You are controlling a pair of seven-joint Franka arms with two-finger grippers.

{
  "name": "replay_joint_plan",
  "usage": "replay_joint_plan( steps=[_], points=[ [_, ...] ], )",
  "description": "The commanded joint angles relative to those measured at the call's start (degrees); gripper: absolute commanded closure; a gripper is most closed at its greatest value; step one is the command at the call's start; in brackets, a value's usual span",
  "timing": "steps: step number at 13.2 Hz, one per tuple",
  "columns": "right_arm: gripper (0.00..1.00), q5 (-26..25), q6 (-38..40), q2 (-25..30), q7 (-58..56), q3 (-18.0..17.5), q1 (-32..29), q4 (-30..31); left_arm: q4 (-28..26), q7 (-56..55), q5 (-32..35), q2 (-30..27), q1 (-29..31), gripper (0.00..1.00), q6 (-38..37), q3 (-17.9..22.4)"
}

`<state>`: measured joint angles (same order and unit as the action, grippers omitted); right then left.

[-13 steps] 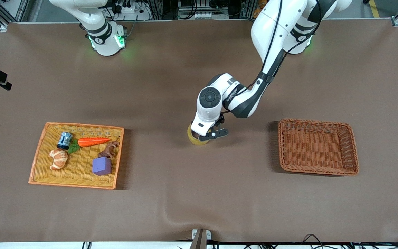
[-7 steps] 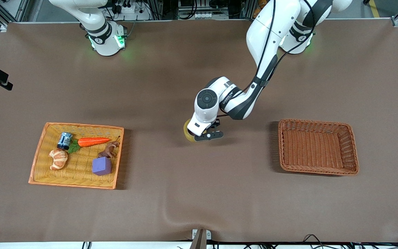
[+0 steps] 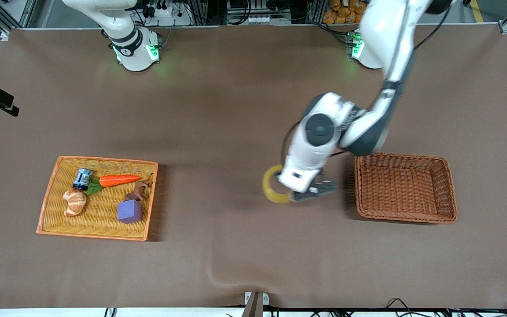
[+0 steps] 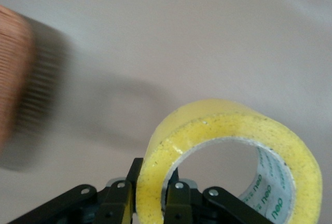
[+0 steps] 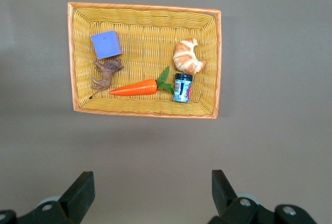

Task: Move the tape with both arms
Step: 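Carry the tape roll with the left gripper into the wicker basket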

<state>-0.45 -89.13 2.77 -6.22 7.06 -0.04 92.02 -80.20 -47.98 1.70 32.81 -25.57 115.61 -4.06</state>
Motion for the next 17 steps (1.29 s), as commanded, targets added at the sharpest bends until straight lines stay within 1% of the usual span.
replay_joint_plan(
  steps=[1, 2, 3, 5, 6, 7, 9, 10, 12, 13, 14, 16, 17],
  points=[
    [0.00, -0.69, 0.01, 0.31, 0.51, 0.05, 0.57, 0.09, -3.21, 10.38, 1.02, -5.20, 9.27, 1.00, -5.71, -1.04],
    [0.00, -0.69, 0.01, 0.31, 0.68, 0.05, 0.57, 0.09, -3.47, 18.54, 1.02, -5.64, 13.40, 1.00, -7.40, -1.12],
    [0.00, -0.60, 0.01, 0.22, 0.85, 0.05, 0.48, 0.09, -4.69, 26.54, 1.02, -6.08, 17.71, 1.00, -7.50, -1.12],
    [0.00, -0.52, 0.01, 0.22, 0.77, -0.03, 0.66, 0.09, -7.24, 36.95, 1.02, -5.39, 24.66, 1.00, -6.28, -1.12],
    [0.00, -0.51, 0.01, 0.22, 0.77, -0.03, 0.92, 0.09, -9.08, 40.65, 1.02, -4.43, 27.56, 1.00, -3.83, -1.12],
    [0.00, -0.51, 0.01, 0.22, 0.86, -0.03, 1.27, 0.00, -11.88, 42.51, 1.02, -3.81, 29.42, 1.00, -0.68, -1.12],
    [0.00, -0.51, 0.01, 0.22, 0.86, -0.03, 1.53, 0.00, -17.42, 42.70, 1.11, -3.89, 29.97, 1.00, 3.73, -0.95],
    [0.00, -0.51, -0.08, 0.22, 0.86, -0.03, 1.54, 0.00, -19.10, 42.97, 1.37, -3.80, 30.75, 1.00, 4.62, -0.86],
    [0.00, -0.51, -0.08, 0.22, 0.94, -0.03, 1.62, 0.00, -22.09, 43.14, 1.90, -3.10, 32.51, 1.00, 9.08, -0.86],
    [0.00, -0.51, -0.08, 0.22, 0.94, -0.03, 1.62, 0.00, -22.19, 43.14, 2.43, -2.49, 32.34, 0.67, 10.15, -0.86],
    [0.00, -0.51, -0.08, 0.22, 0.94, -0.03, 1.62, 0.00, -21.85, 43.06, 2.78, -2.22, 32.25, 0.01, 10.34, -0.86],
    [0.00, -0.51, -0.08, 0.22, 0.94, -0.03, 1.62, 0.00, -20.71, 43.06, 3.05, -3.27, 32.17, 0.00, 10.25, -0.95],
    [0.00, -0.51, -0.08, 0.22, 0.94, -0.03, 1.62, 0.00, -19.92, 42.79, 3.05, -4.93, 31.82, 0.00, 9.82, -1.03]
  ],
)
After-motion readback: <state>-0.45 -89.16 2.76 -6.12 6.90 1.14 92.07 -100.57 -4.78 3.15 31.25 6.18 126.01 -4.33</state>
